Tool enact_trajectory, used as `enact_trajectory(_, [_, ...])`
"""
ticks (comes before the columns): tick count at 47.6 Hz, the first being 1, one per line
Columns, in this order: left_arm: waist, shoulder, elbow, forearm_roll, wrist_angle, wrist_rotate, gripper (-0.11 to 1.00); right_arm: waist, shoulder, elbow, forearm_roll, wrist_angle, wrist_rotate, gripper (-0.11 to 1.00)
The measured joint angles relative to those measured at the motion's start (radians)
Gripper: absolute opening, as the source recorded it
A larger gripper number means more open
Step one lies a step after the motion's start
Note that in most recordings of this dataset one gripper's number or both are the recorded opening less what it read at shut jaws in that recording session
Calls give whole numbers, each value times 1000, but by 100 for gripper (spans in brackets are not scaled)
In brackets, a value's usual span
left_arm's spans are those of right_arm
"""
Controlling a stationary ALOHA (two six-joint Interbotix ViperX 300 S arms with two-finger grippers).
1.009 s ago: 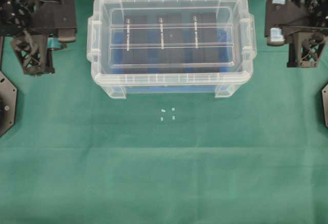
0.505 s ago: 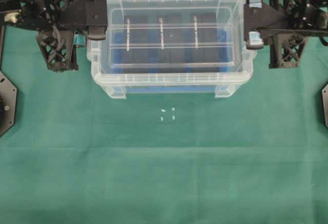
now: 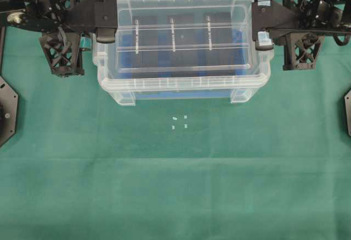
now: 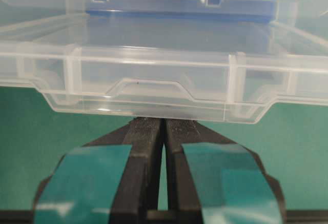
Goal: Clamp the lid of the box with both arms, then lift and open it.
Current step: 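Close both grippers on the lid rim at opposite ends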
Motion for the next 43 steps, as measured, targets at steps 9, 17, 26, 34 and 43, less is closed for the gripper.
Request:
enact_trajectory(9, [0, 0, 0, 2, 0, 0, 1, 0, 2, 0, 0, 0, 2, 0])
enact_trajectory(17, [0, 0, 0, 2, 0, 2, 1, 5, 0, 2, 2, 0, 3, 0])
enact_trajectory(26, [0, -2, 0, 2, 0, 0, 1, 11, 0, 0, 2, 0, 8, 0])
enact_trajectory(34, [0, 0, 0, 2, 0, -2, 1, 15, -5, 0, 2, 0, 21, 0])
enact_trajectory(43, [0, -2, -3, 2, 5, -2, 1, 15, -12, 0, 2, 2, 28, 0])
